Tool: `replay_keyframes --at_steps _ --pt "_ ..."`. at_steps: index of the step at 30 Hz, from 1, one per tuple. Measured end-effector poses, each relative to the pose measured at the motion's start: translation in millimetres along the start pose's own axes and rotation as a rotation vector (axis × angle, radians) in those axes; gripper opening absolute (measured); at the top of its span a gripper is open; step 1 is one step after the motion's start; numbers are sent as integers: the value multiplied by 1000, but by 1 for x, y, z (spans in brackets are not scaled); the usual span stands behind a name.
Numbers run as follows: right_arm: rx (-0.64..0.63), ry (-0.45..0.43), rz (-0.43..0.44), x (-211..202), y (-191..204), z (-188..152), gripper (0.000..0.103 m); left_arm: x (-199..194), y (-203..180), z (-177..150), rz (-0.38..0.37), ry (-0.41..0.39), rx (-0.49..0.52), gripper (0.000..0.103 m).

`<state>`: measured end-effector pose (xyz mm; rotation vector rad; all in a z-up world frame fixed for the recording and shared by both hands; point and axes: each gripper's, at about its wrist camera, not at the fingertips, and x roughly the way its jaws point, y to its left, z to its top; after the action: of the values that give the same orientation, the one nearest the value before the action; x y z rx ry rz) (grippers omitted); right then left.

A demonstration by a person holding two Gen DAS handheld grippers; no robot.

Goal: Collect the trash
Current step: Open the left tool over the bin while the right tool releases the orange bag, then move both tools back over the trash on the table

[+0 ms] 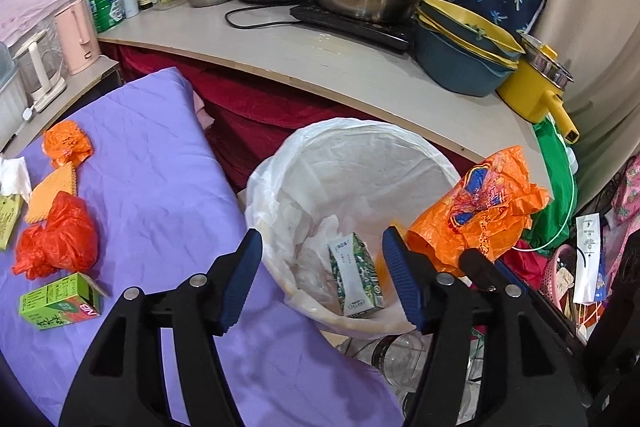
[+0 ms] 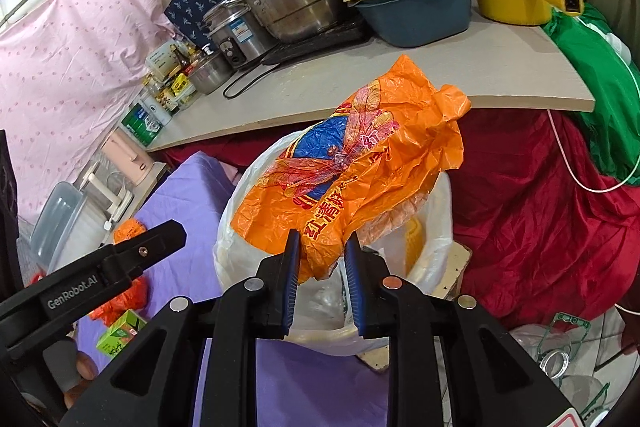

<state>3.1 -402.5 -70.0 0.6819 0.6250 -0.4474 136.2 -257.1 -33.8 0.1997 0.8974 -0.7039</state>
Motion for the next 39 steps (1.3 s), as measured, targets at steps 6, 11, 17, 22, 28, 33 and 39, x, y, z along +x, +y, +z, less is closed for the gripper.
replay_keyframes --at_steps 6,11,17,22,28,33,39 --pt "-17 26 6 19 14 -3 37 -5 19 -2 44 -15 -24 67" --pt "-24 34 11 22 22 -6 42 -9 34 -4 65 -22 -46 67" --pt "-19 20 17 15 28 -7 50 -14 43 -8 78 -27 -57 68" --pt "-39 13 27 9 41 -7 53 -22 54 -13 87 -30 -76 68" --pt "-64 8 53 2 60 -11 54 -35 70 -18 108 -41 -104 68" --pt "-97 15 76 0 80 -17 55 -48 92 -25 128 -54 -142 69" --pt "-139 32 108 0 108 -27 55 -62 121 -34 155 -61 -187 69"
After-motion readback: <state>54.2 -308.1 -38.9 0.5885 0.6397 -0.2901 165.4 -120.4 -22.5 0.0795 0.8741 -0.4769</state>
